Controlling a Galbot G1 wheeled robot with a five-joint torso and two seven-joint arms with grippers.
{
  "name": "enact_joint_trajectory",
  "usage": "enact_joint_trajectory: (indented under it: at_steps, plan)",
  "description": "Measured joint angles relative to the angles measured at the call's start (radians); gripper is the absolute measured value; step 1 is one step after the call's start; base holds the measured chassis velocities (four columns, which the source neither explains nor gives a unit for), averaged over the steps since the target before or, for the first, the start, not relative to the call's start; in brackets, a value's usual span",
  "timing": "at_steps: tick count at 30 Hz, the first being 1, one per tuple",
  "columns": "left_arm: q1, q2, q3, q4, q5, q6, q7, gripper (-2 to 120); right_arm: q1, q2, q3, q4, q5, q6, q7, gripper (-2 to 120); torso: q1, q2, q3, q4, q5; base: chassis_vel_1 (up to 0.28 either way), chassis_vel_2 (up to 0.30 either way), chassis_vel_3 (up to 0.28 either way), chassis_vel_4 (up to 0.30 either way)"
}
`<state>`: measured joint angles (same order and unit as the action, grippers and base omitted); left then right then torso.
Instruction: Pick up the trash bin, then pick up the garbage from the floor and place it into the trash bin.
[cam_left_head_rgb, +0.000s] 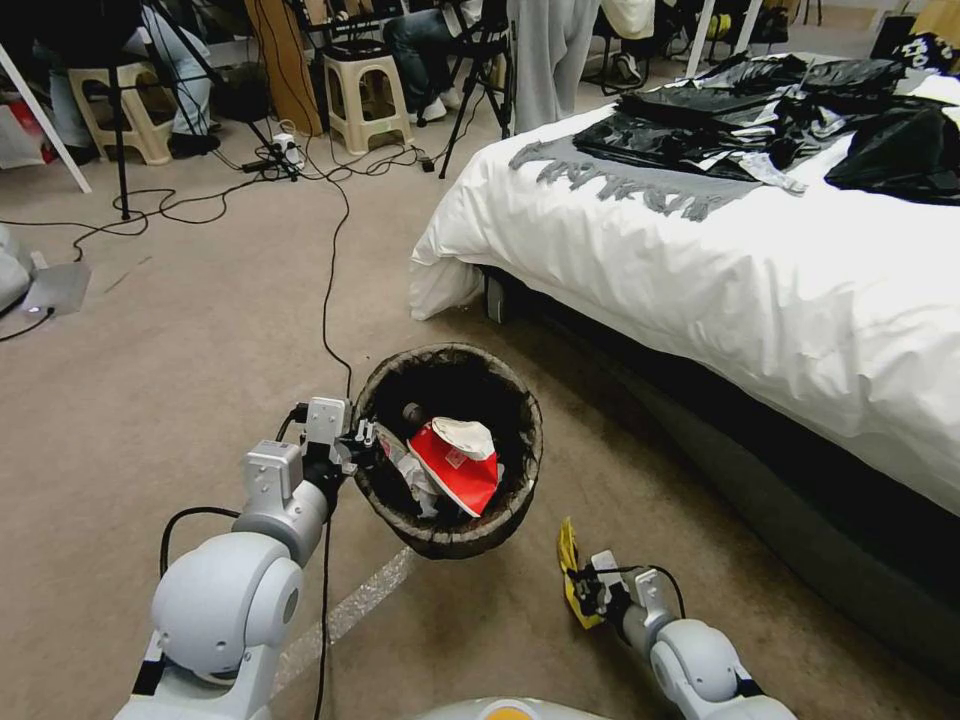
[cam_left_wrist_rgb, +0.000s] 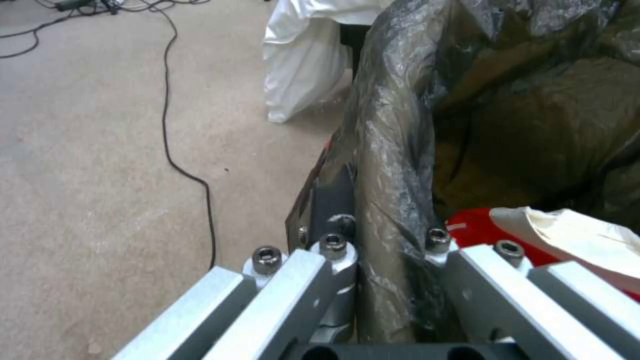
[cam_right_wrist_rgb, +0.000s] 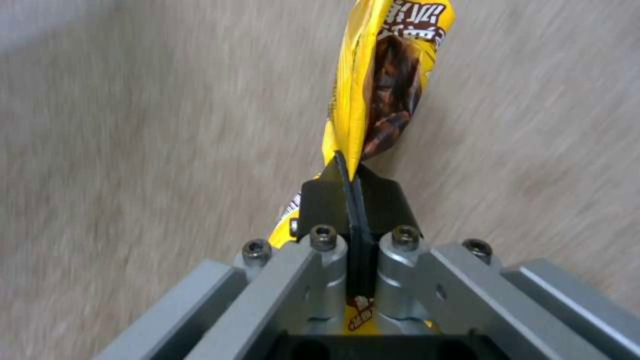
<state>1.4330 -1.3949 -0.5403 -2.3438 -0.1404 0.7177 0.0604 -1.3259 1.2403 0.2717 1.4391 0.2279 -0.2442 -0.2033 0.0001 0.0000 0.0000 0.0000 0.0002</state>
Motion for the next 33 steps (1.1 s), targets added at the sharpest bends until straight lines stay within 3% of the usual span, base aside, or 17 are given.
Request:
enact_joint_trajectory:
  at_steps: [9, 12, 21, 33]
  plan:
    - [0.008, 0.006, -0.003, -0.006, 0.000, 0.000, 0.001, 2, -0.062, -0.071, 0.092, 0.304, 0.046, 0.022, 0.022, 0, 0.000, 0.000, 0.000, 0.0000, -0.0004, 0.000, 0.000, 0.000, 0.000]
    - [0.007, 0.005, -0.002, -0.006, 0.001, 0.000, 0.001, 2, -0.069, -0.092, 0.134, 0.456, 0.103, -0.009, 0.041, 0, 0.000, 0.000, 0.000, 0.0000, -0.0003, 0.000, 0.000, 0.000, 0.000]
    - [0.007, 0.005, 0.004, -0.004, 0.001, 0.000, 0.001, 2, -0.022, -0.121, 0.158, 0.750, 0.237, -0.084, 0.137, 0, 0.000, 0.000, 0.000, 0.0000, -0.0004, 0.000, 0.000, 0.000, 0.000]
    - [0.004, 0.004, 0.030, -0.002, 0.007, 0.000, 0.001, 2, 0.101, -0.145, 0.062, 0.907, 0.337, -0.145, 0.180, 0, 0.000, 0.000, 0.000, -0.0001, -0.0003, 0.000, 0.000, 0.000, 0.000]
